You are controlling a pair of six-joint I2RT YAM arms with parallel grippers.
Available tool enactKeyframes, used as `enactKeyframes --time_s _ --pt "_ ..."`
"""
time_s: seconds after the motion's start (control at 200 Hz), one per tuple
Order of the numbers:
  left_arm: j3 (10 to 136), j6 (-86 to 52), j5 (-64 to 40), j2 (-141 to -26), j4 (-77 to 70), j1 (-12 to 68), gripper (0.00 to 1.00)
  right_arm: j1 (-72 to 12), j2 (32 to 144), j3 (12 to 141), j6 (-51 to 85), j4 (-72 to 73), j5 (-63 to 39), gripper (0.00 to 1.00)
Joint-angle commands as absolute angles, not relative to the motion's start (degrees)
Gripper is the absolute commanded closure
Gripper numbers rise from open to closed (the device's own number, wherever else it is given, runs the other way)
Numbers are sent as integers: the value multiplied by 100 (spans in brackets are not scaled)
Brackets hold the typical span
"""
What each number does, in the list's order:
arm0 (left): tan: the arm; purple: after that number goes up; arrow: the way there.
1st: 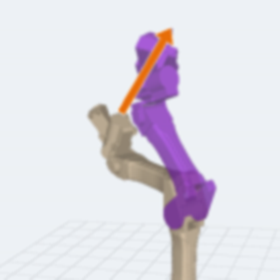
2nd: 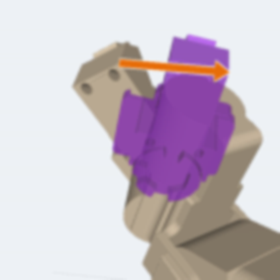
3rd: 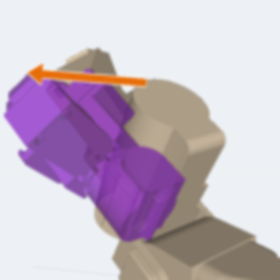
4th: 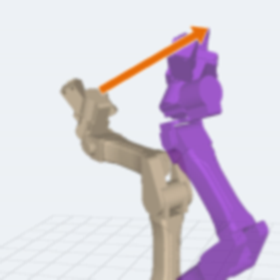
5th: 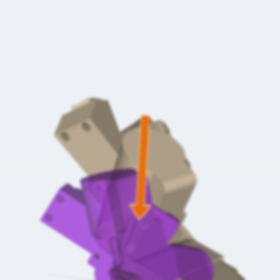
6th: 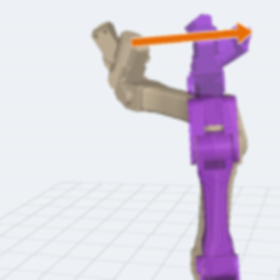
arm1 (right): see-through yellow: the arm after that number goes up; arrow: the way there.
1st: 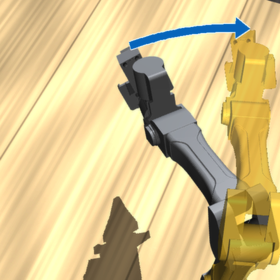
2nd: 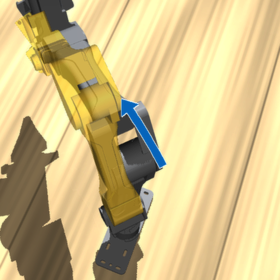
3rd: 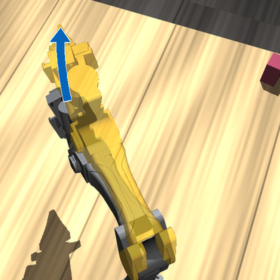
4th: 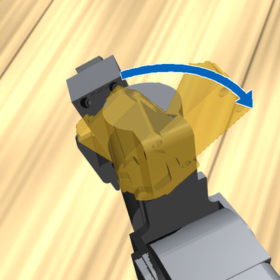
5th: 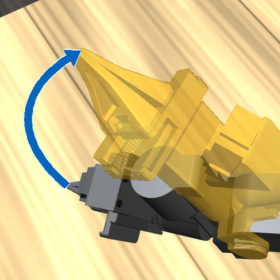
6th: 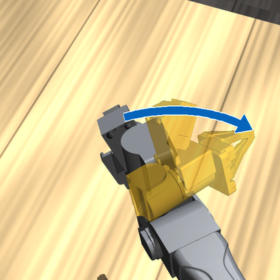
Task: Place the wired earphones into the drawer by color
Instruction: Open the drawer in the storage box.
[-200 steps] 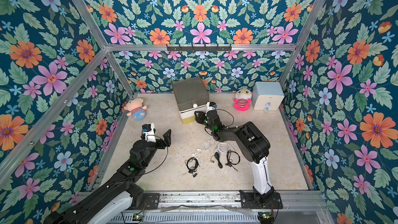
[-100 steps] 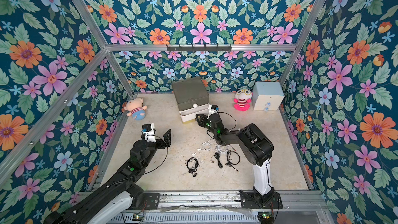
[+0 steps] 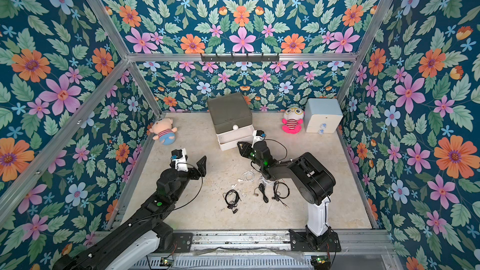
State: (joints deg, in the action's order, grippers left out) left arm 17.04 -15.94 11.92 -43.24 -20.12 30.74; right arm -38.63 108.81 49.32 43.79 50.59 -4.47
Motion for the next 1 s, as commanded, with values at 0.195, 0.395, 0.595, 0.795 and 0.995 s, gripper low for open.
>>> enactKeyframes --time_s 0.195,0.395,0.595,0.795,0.995 --pt "1714 -1527 1213 -4329 -2153 3068 1 -3930 10623 4581 4403 5049 -404 70" --pt "1714 -1529 1213 -4324 -2153 3067 1 -4022 10484 4438 4397 4974 -370 70" --pt "1714 -1529 1226 -4307 -2149 3067 1 -4096 10308 4239 4378 4872 -312 70" --pt "1714 -1529 1214 -4315 -2152 3067 1 -4156 10123 4009 4377 4841 -264 70" --pt "1714 -1533 1216 -4324 -2153 3067 1 -4191 10003 3903 4359 4764 -212 70"
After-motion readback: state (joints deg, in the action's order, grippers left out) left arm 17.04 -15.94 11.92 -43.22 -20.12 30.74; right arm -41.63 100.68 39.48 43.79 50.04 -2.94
